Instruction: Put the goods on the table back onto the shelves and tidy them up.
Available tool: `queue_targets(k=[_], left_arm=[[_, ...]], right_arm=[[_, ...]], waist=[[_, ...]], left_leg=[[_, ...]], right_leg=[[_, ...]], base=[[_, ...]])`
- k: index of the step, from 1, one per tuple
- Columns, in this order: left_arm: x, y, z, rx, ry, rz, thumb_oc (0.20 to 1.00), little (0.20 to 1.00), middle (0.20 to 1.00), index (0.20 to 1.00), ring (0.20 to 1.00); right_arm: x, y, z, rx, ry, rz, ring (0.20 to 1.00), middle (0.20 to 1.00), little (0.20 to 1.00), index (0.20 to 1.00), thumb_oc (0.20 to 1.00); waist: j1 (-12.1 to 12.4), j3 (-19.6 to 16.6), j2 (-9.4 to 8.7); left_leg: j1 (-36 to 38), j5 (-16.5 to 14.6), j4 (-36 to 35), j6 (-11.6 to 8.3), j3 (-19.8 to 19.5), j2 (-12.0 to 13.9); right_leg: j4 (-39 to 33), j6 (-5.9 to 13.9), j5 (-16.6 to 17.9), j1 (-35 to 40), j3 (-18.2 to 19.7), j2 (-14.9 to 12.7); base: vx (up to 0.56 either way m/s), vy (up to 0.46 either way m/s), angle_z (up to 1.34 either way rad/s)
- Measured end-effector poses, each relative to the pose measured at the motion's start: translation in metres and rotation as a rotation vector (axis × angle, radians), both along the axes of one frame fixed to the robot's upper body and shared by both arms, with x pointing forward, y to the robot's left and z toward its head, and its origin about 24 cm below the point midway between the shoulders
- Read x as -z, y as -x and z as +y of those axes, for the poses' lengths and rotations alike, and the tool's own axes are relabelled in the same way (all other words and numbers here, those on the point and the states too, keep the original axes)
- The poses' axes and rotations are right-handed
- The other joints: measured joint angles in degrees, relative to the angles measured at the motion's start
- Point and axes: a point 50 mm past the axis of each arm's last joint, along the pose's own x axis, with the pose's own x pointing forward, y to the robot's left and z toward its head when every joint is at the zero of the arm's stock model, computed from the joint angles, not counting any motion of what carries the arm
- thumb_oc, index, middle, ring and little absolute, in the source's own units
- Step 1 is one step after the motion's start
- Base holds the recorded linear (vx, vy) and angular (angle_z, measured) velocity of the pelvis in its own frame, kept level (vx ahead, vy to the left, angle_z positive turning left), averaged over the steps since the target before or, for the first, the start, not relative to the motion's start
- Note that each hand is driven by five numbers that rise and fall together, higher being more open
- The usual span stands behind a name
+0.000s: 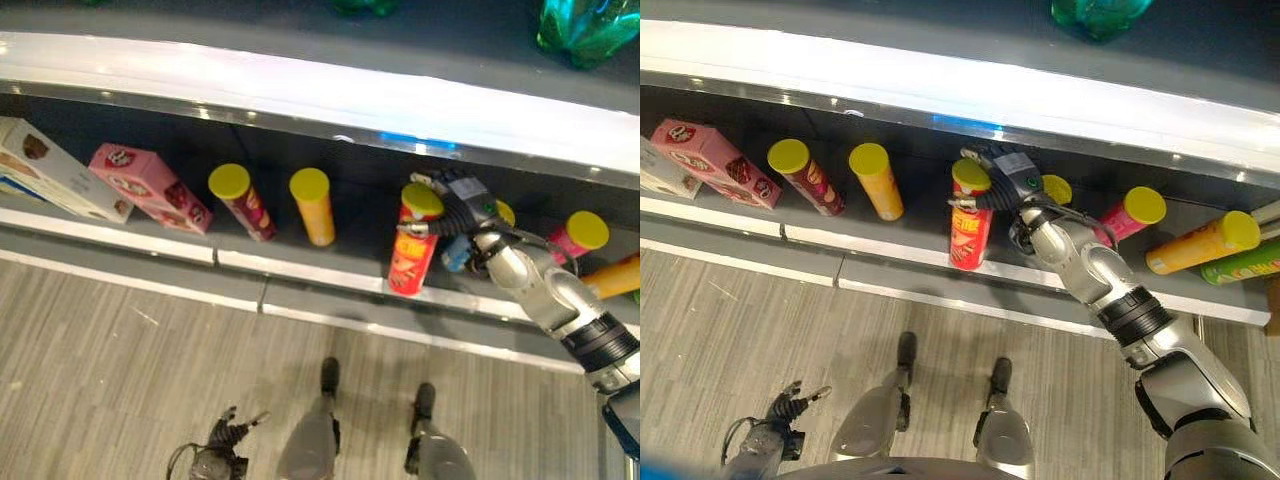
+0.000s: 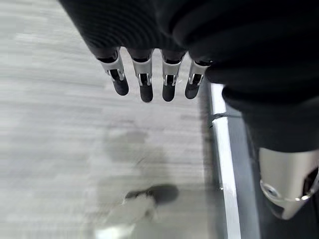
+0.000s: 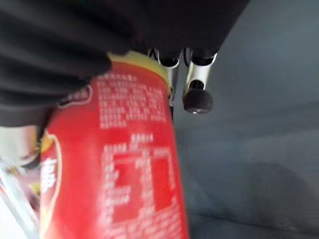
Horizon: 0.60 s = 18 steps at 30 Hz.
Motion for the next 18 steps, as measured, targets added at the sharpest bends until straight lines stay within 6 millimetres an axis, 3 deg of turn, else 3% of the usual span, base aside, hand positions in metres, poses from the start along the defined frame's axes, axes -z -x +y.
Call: queue_targets(k=[4, 10, 18], left_arm=[[-0.002, -0.006, -0.006, 0.009, 0.013, -0.028, 1.0, 1.0, 1.0, 1.0, 1.0], [-0.005, -0.013, -0.007, 0.022, 0.012, -0.061, 1.0, 1.0, 1.0, 1.0, 1.0], [-0.006, -0.015, -0.008, -0.006, 0.022, -0.08, 1.0, 1.0, 1.0, 1.0, 1.0]], right_arm=[[0.006, -0.008, -0.015, 0.087, 0.028, -0.015, 0.2, 0.2, 0.2, 0.2, 0.2], [-0.001, -0.01, -0.016, 0.108, 0.04, -0.091, 0.2, 0.2, 0.2, 0.2, 0.2], [-0.009, -0.014, -0.022, 0.154, 0.022, -0.146, 0.2, 0.2, 0.2, 0.2, 0.2]], waist=[[0.3, 0.7, 1.1], [1.9, 1.9, 2.8], [3.3, 3.2, 3.08]], left_leg=[[-1.0, 0.1, 0.0, -0.23, -1.6, 0.0], [-2.8, 0.0, 0.0, -0.3, -2.7, -0.6], [-4.6, 0.2, 0.0, -0.12, -3.7, -1.4]], right_leg=[[0.0, -0.67, -0.5, -0.1, -1.9, 0.2], [0.0, -0.51, -0.7, -1.1, -3.1, -0.2], [0.0, -0.47, -0.7, -2.3, -4.3, -0.7]], base=[[0.01, -0.032, 0.18], [0.0, 0.003, 0.11], [0.0, 0.02, 0.08]])
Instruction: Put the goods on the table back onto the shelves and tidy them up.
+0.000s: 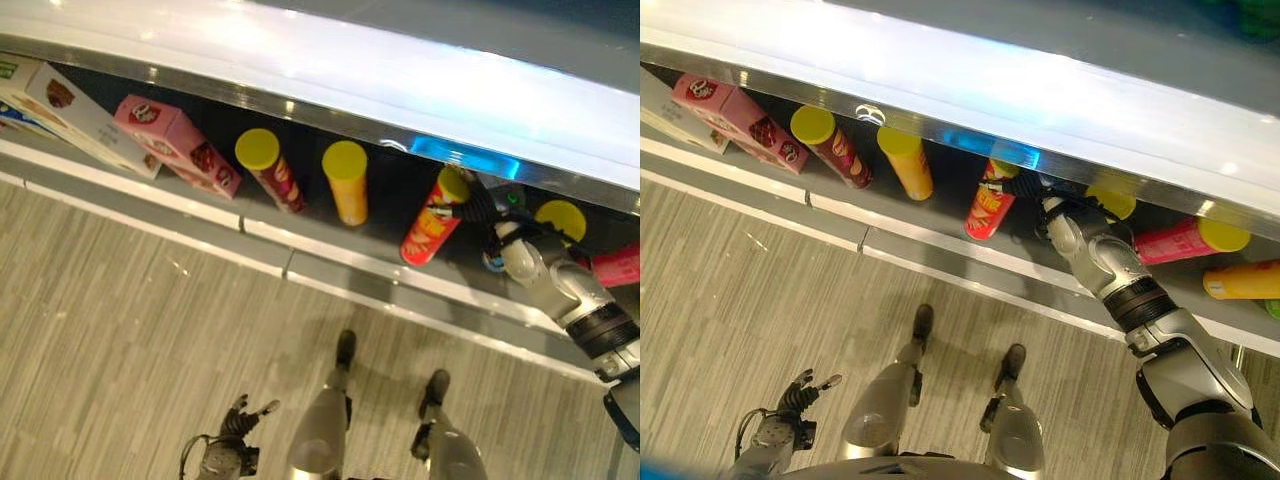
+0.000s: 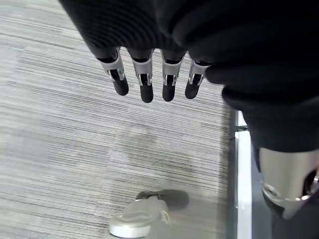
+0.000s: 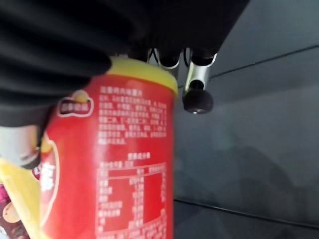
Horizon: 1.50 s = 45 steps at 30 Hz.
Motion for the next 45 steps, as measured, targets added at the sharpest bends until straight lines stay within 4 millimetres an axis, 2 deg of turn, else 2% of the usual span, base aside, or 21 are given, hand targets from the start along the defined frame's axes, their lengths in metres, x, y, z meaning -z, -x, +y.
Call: queue_targets(k=[6, 9, 17, 34, 35, 36, 37, 45], left_arm=[[-0.003, -0.008, -0.002, 0.011, -0.009, -0.022, 1.0, 1.0, 1.0, 1.0, 1.0], [-0.006, -0.016, -0.003, 0.016, -0.015, -0.051, 1.0, 1.0, 1.0, 1.0, 1.0], [-0.005, -0.015, -0.004, 0.02, -0.016, -0.047, 1.0, 1.0, 1.0, 1.0, 1.0], [-0.004, -0.014, -0.004, 0.017, -0.018, -0.039, 1.0, 1.0, 1.0, 1.0, 1.0], [-0.004, -0.014, -0.004, 0.017, -0.018, -0.04, 1.0, 1.0, 1.0, 1.0, 1.0], [-0.004, -0.014, -0.004, 0.021, -0.018, -0.04, 1.0, 1.0, 1.0, 1.0, 1.0], [-0.004, -0.014, -0.005, 0.023, -0.018, -0.039, 1.0, 1.0, 1.0, 1.0, 1.0], [-0.004, -0.015, -0.005, 0.024, -0.019, -0.041, 1.0, 1.0, 1.0, 1.0, 1.0]], right_arm=[[-0.005, -0.002, 0.0, 0.015, 0.023, -0.049, 0.2, 0.2, 0.2, 0.2, 0.2], [-0.008, -0.008, -0.007, 0.059, 0.025, -0.056, 0.2, 0.2, 0.2, 0.2, 0.2], [-0.013, -0.008, -0.009, 0.082, 0.018, -0.097, 0.2, 0.2, 0.2, 0.2, 0.2], [-0.008, -0.008, -0.006, 0.077, 0.058, -0.101, 0.2, 0.2, 0.2, 0.2, 0.2], [-0.009, -0.008, -0.006, 0.077, 0.059, -0.102, 0.416, 0.416, 0.416, 0.416, 0.416], [-0.008, -0.008, -0.005, 0.075, 0.056, -0.101, 0.94, 0.94, 0.94, 0.94, 0.94], [-0.008, -0.008, -0.004, 0.073, 0.054, -0.101, 1.0, 1.0, 1.0, 1.0, 1.0], [-0.006, -0.008, -0.002, 0.068, 0.046, -0.112, 1.0, 1.0, 1.0, 1.0, 1.0]], waist=[[0.0, 0.1, 0.03], [0.1, 0.2, 0.01], [-0.1, 0.2, 0.0], [-0.1, 0.2, 0.01], [-0.1, 0.2, 0.02], [-0.2, 0.1, 0.03], [-0.2, 0.1, 0.03], [-0.3, 0.1, 0.08]], left_leg=[[-0.6, 0.2, 0.0, 0.21, -0.4, -0.7], [-0.7, 0.2, 0.0, 0.21, -0.4, -0.8], [-0.9, 0.2, 0.0, 0.21, -0.4, -0.7], [-0.9, 0.2, 0.0, 0.27, -0.4, -0.7], [-0.9, 0.2, 0.0, 0.27, -0.4, -0.7], [-0.9, 0.2, 0.0, 0.28, -0.4, -0.7], [-0.9, 0.2, 0.0, 0.28, -0.4, -0.7], [-0.9, 0.2, 0.0, 0.31, -0.3, -0.7]], right_leg=[[0.0, 0.01, 0.0, -0.4, -0.6, -0.6], [0.0, 0.02, 0.0, -0.5, -0.6, -0.7], [0.0, 0.04, 0.0, -0.7, -0.6, -0.6], [0.0, 0.04, 0.0, -0.7, -0.6, -0.6], [0.0, 0.04, 0.0, -0.7, -0.6, -0.7], [0.0, 0.04, 0.0, -0.8, -0.6, -0.7], [0.0, 0.04, 0.0, -0.8, -0.6, -0.7], [0.0, 0.04, 0.0, -0.8, -0.6, -0.7]], base=[[0.0, 0.007, 0.04], [0.0, 0.0, 0.0], [0.0, 0.0, 0.0], [0.0, 0.0, 0.0], [0.0, 0.0, 0.0], [0.0, 0.0, 0.0], [0.0, 0.0, 0.0], [0.0, 0.0, 0.0]])
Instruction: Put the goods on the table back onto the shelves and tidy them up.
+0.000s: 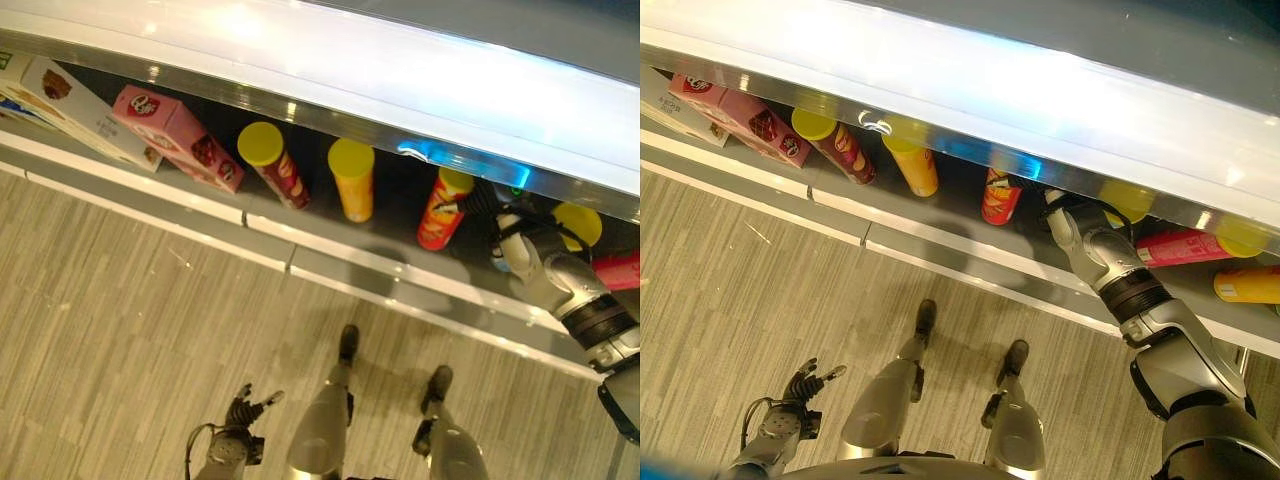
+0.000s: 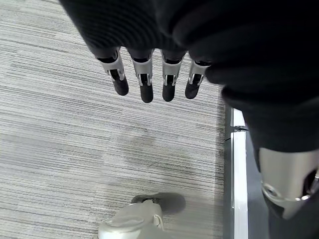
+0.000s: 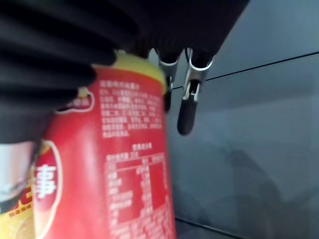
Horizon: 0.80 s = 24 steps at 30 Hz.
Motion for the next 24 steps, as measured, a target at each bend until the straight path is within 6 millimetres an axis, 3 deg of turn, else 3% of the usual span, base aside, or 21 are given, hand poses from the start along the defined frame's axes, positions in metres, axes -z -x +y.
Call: queue_targets(k=[8, 10, 13, 19, 24], left_arm=[[-0.003, -0.006, 0.0, -0.01, -0.015, -0.018, 1.0, 1.0, 1.0, 1.0, 1.0], [-0.003, -0.009, -0.002, -0.012, -0.012, -0.025, 1.0, 1.0, 1.0, 1.0, 1.0], [-0.001, -0.008, -0.007, -0.019, -0.003, -0.017, 1.0, 1.0, 1.0, 1.0, 1.0], [0.003, -0.004, -0.007, -0.03, -0.005, 0.012, 1.0, 1.0, 1.0, 1.0, 1.0], [0.006, 0.001, -0.002, -0.053, -0.016, 0.05, 1.0, 1.0, 1.0, 1.0, 1.0]], right_arm=[[0.001, 0.008, 0.004, -0.025, -0.044, -0.031, 1.0, 1.0, 1.0, 1.0, 1.0], [-0.001, 0.019, 0.005, -0.05, -0.085, -0.066, 1.0, 1.0, 1.0, 1.0, 1.0], [-0.004, 0.035, 0.015, -0.124, -0.14, -0.112, 1.0, 1.0, 1.0, 1.0, 1.0], [0.001, 0.045, 0.015, -0.152, -0.199, -0.117, 1.0, 1.0, 1.0, 1.0, 1.0], [0.005, 0.061, 0.014, -0.196, -0.28, -0.088, 1.0, 1.0, 1.0, 1.0, 1.0]], waist=[[-0.1, 0.0, 0.04], [-0.3, 0.0, 0.03], [-1.7, -0.1, -0.01], [-3.8, -0.4, -0.59], [-5.2, -1.3, -2.29]], left_leg=[[0.4, 0.0, 0.0, 0.0, 0.2, 0.0], [0.4, 0.0, 0.0, 0.0, 0.2, 0.0], [1.1, 0.0, 0.0, 0.0, 0.4, 0.0], [2.0, -0.1, 0.0, -0.08, 1.4, 0.3], [3.4, -0.2, 0.0, -0.21, 1.6, 0.3]], right_leg=[[0.0, 0.0, 0.0, 0.2, 0.1, 0.0], [0.0, 0.0, 0.0, 0.3, 0.2, 0.0], [0.0, 0.01, 0.0, 0.8, 0.3, 0.0], [0.0, 0.04, 0.3, 1.1, 1.5, 0.1], [0.0, 0.06, 0.3, 2.4, 1.7, 0.0]], base=[[0.0, 0.0, 0.0], [0.0, 0.0, 0.0], [0.0, 0.002, -0.02], [-0.02, 0.019, -0.09], [0.0, 0.045, -0.03]])
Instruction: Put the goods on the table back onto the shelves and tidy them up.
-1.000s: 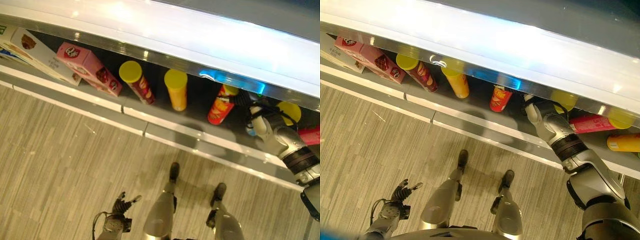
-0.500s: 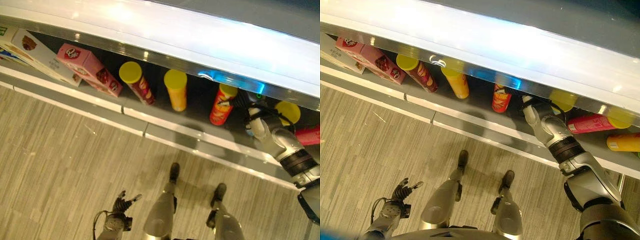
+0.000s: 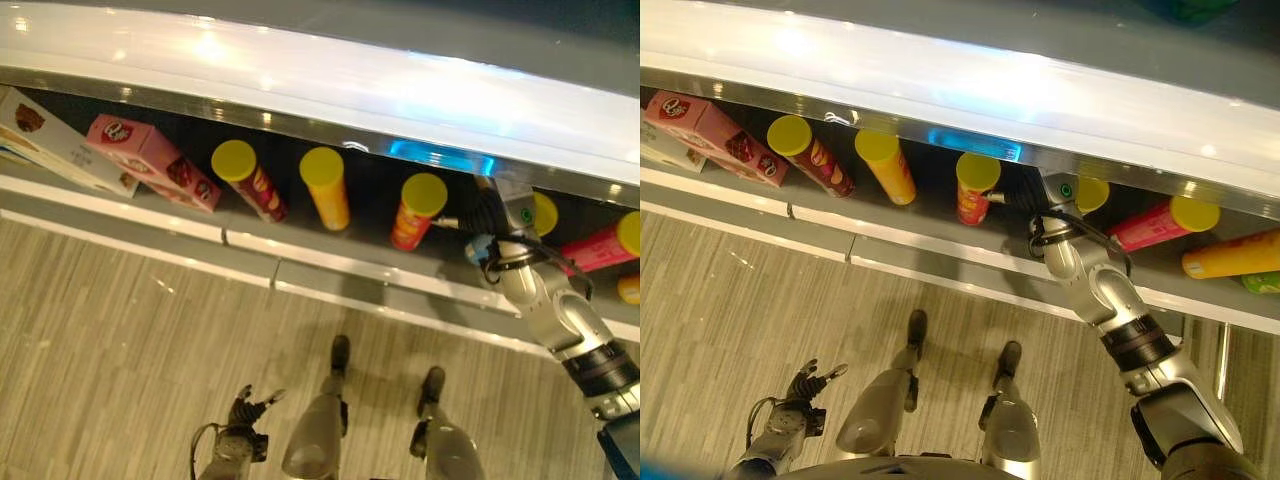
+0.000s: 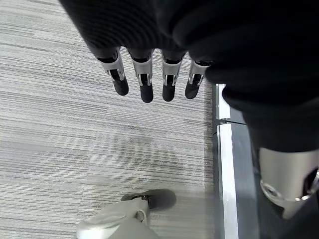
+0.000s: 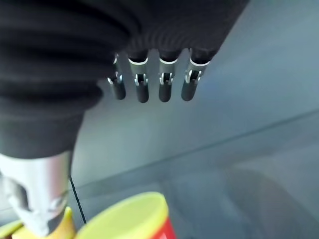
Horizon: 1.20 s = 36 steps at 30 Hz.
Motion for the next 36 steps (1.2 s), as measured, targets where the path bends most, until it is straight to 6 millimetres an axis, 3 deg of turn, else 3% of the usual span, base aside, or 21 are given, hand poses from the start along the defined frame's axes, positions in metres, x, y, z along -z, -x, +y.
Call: queue_targets(k=[5, 7, 11, 14, 16, 18, 19, 20, 21, 24, 25, 27, 28, 29, 30, 31, 33, 34, 36], left_arm=[[0.005, 0.01, 0.008, -0.029, -0.016, 0.054, 1.0, 1.0, 1.0, 1.0, 1.0], [0.004, 0.009, 0.008, -0.012, -0.027, 0.055, 1.0, 1.0, 1.0, 1.0, 1.0], [0.007, 0.012, 0.008, 0.013, -0.034, 0.1, 1.0, 1.0, 1.0, 1.0, 1.0], [0.003, 0.003, 0.01, 0.046, -0.05, 0.087, 1.0, 1.0, 1.0, 1.0, 1.0], [-0.001, -0.002, 0.017, 0.056, -0.064, 0.073, 1.0, 1.0, 1.0, 1.0, 1.0], [-0.005, -0.006, 0.022, 0.095, -0.089, 0.073, 1.0, 1.0, 1.0, 1.0, 1.0], [-0.004, 0.001, 0.027, 0.092, -0.099, 0.092, 1.0, 1.0, 1.0, 1.0, 1.0], [-0.002, 0.007, 0.029, 0.089, -0.095, 0.111, 1.0, 1.0, 1.0, 1.0, 1.0], [-0.003, 0.005, 0.028, 0.088, -0.09, 0.104, 1.0, 1.0, 1.0, 1.0, 1.0], [-0.007, -0.005, 0.027, 0.097, -0.089, 0.072, 1.0, 1.0, 1.0, 1.0, 1.0], [-0.007, -0.001, 0.03, 0.095, -0.093, 0.083, 1.0, 1.0, 1.0, 1.0, 1.0], [-0.007, 0.002, 0.035, 0.095, -0.101, 0.094, 1.0, 1.0, 1.0, 1.0, 1.0], [-0.007, 0.007, 0.039, 0.094, -0.105, 0.108, 1.0, 1.0, 1.0, 1.0, 1.0], [-0.006, 0.008, 0.038, 0.085, -0.094, 0.107, 1.0, 1.0, 1.0, 1.0, 1.0], [0.001, 0.012, 0.025, 0.081, -0.052, 0.119, 1.0, 1.0, 1.0, 1.0, 1.0], [0.01, 0.019, 0.008, 0.087, -0.003, 0.138, 1.0, 1.0, 1.0, 1.0, 1.0], [0.016, 0.028, -0.004, 0.078, 0.037, 0.154, 1.0, 1.0, 1.0, 1.0, 1.0], [0.017, 0.028, -0.011, 0.08, 0.058, 0.147, 1.0, 1.0, 1.0, 1.0, 1.0], [0.018, 0.034, -0.005, 0.055, 0.05, 0.168, 1.0, 1.0, 1.0, 1.0, 1.0]], right_arm=[[0.003, 0.011, -0.001, -0.091, -0.022, 0.1, 1.0, 1.0, 1.0, 1.0, 1.0], [0.004, 0.018, -0.007, -0.089, -0.017, 0.1, 1.0, 1.0, 1.0, 1.0, 1.0], [-0.003, 0.024, 0.003, -0.162, 0.031, 0.102, 1.0, 1.0, 1.0, 1.0, 1.0], [0.004, 0.025, -0.002, -0.158, 0.052, 0.151, 1.0, 1.0, 1.0, 1.0, 1.0], [0.009, 0.026, -0.004, -0.162, 0.053, 0.188, 1.0, 1.0, 1.0, 1.0, 1.0], [0.015, 0.028, -0.004, -0.175, 0.05, 0.221, 1.0, 1.0, 1.0, 1.0, 1.0], [0.018, 0.029, -0.004, -0.179, 0.046, 0.233, 1.0, 1.0, 1.0, 1.0, 1.0], [0.022, 0.031, -0.011, -0.153, 0.048, 0.253, 1.0, 1.0, 1.0, 1.0, 1.0], [0.024, 0.032, -0.017, -0.134, 0.054, 0.267, 1.0, 1.0, 1.0, 1.0, 1.0], [0.019, 0.035, -0.034, -0.084, 0.081, 0.259, 1.0, 1.0, 1.0, 1.0, 1.0], [0.014, 0.035, -0.039, -0.065, 0.087, 0.244, 1.0, 1.0, 1.0, 1.0, 1.0], [0.011, 0.035, -0.043, -0.052, 0.093, 0.232, 1.0, 1.0, 1.0, 1.0, 1.0], [0.012, 0.037, -0.045, -0.048, 0.1, 0.236, 1.0, 1.0, 1.0, 1.0, 1.0], [0.007, 0.038, -0.051, -0.028, 0.116, 0.221, 1.0, 1.0, 1.0, 1.0, 1.0], [0.004, 0.04, -0.062, 0.018, 0.136, 0.226, 1.0, 1.0, 1.0, 1.0, 1.0], [0.003, 0.043, -0.079, 0.089, 0.18, 0.247, 1.0, 1.0, 1.0, 1.0, 1.0], [0.003, 0.048, -0.1, 0.172, 0.181, 0.258, 1.0, 1.0, 1.0, 1.0, 1.0], [-0.001, 0.058, -0.118, 0.252, 0.17, 0.25, 1.0, 1.0, 1.0, 1.0, 1.0], [-0.005, 0.061, -0.122, 0.27, 0.163, 0.227, 1.0, 1.0, 1.0, 1.0, 1.0]], waist=[[-1.8, -2.6, -3.11], [-2.3, -3.4, -3.42], [-5.0, -5.6, -3.66], [-7.4, -6.6, -4.09], [-7.7, -6.9, -4.46], [-8.5, -6.9, -4.64], [-8.4, -6.7, -4.22], [-9.1, -6.1, -3.13], [-9.2, -6.0, -2.99], [-7.9, -5.4, -1.43], [-6.9, -5.7, -1.77], [-6.8, -6.6, -3.96], [-6.6, -7.2, -4.97], [-5.9, -7.0, -4.22], [-6.1, -7.2, -0.41], [-7.6, -8.1, 1.89], [-9.0, -9.1, 3.0], [-9.8, -9.8, 3.52], [-10.9, -10.4, 3.61]], left_leg=[[2.7, -1.1, 0.0, -0.4, 1.7, -0.1], [3.7, -1.5, 0.0, 0.17, 2.1, -0.4], [7.5, -2.5, -0.1, 1.1, 6.2, -0.8], [9.1, -3.1, -0.2, 1.44, 8.7, -0.8], [9.2, -3.1, -0.3, 1.46, 10.8, -0.5], [9.8, -3.1, 0.1, 1.41, 14.0, 0.3], [10.2, -3.1, 0.1, 1.44, 17.5, 3.0], [10.2, -2.8, 0.7, 1.93, 20.3, 5.3], [10.3, -2.6, 1.4, 1.75, 22.1, 6.8], [10.0, -2.7, 3.1, 1.84, 26.6, 11.6], [10.2, -2.8, 3.9, 0.74, 28.4, 13.7], [10.0, -3.6, 5.0, -2.45, 24.9, 14.2], [10.1, -2.6, 5.4, -4.81, 25.5, 14.6], [11.0, -1.9, 5.5, -6.96, 27.1, 16.8], [10.9, -1.7, 5.3, -7.01, 26.8, 20.1], [11.2, 0.0, 5.7, -6.19, 26.7, 22.2], [11.6, 2.3, 7.3, -5.36, 26.6, 23.6], [11.5, 3.6, 10.4, -5.59, 27.2, 25.5], [12.3, 7.1, 10.5, -5.54, 26.3, 27.6]], right_leg=[[0.0, 0.05, 0.0, 1.8, 1.5, -0.5], [0.0, 0.07, 0.0, 2.5, 1.8, -0.7], [1.6, 0.79, 0.6, 2.8, 6.7, -1.3], [3.2, 0.92, 0.5, 2.0, 8.5, -1.7], [4.5, 1.0, 0.4, 0.2, 9.5, -2.1], [5.2, 2.57, 4.4, -2.6, 10.1, -0.1], [3.3, 4.21, 8.8, -3.8, 9.4, 1.3], [2.8, 2.11, 6.3, -3.3, 3.6, 0.8], [5.4, 0.89, 5.2, -3.6, 1.1, -0.5], [16.0, 2.38, 3.3, -4.4, -1.2, -7.2], [17.4, 3.62, 2.8, -2.6, -3.4, -11.4], [13.2, 3.26, 3.2, 1.9, -4.4, -13.1], [11.7, 4.44, 2.4, 3.4, -6.2, -12.7], [9.4, 7.06, -1.5, 3.8, -7.6, -10.7], [9.4, 5.33, -1.5, 3.1, -7.7, -6.9], [8.8, 4.2, -1.9, 2.5, -6.5, -3.7], [8.5, 3.3, -2.7, 3.4, -5.6, -2.1], [7.0, 2.67, -3.0, 4.8, -4.8, -0.2], [5.3, 1.45, -3.1, 6.2, -4.3, 2.1]], base=[[0.03, 0.067, -0.15], [0.01, 0.096, -0.13], [0.0, 0.132, -0.53], [-0.04, 0.052, -0.48], [-0.09, -0.012, -0.6], [-0.11, -0.088, -1.01], [-0.13, -0.147, -1.47], [-0.15, -0.18, -1.41], [-0.14, -0.189, -1.11], [-0.05, -0.24, -1.02], [-0.02, -0.29, -1.11], [-0.03, -0.332, -0.85], [0.02, -0.372, -0.86], [0.03, -0.442, -0.86], [0.1, -0.588, -0.99], [0.1, -0.475, -0.66], [0.1, -0.361, -0.43], [0.15, -0.392, -0.38], [0.12, -0.374, -0.28]])
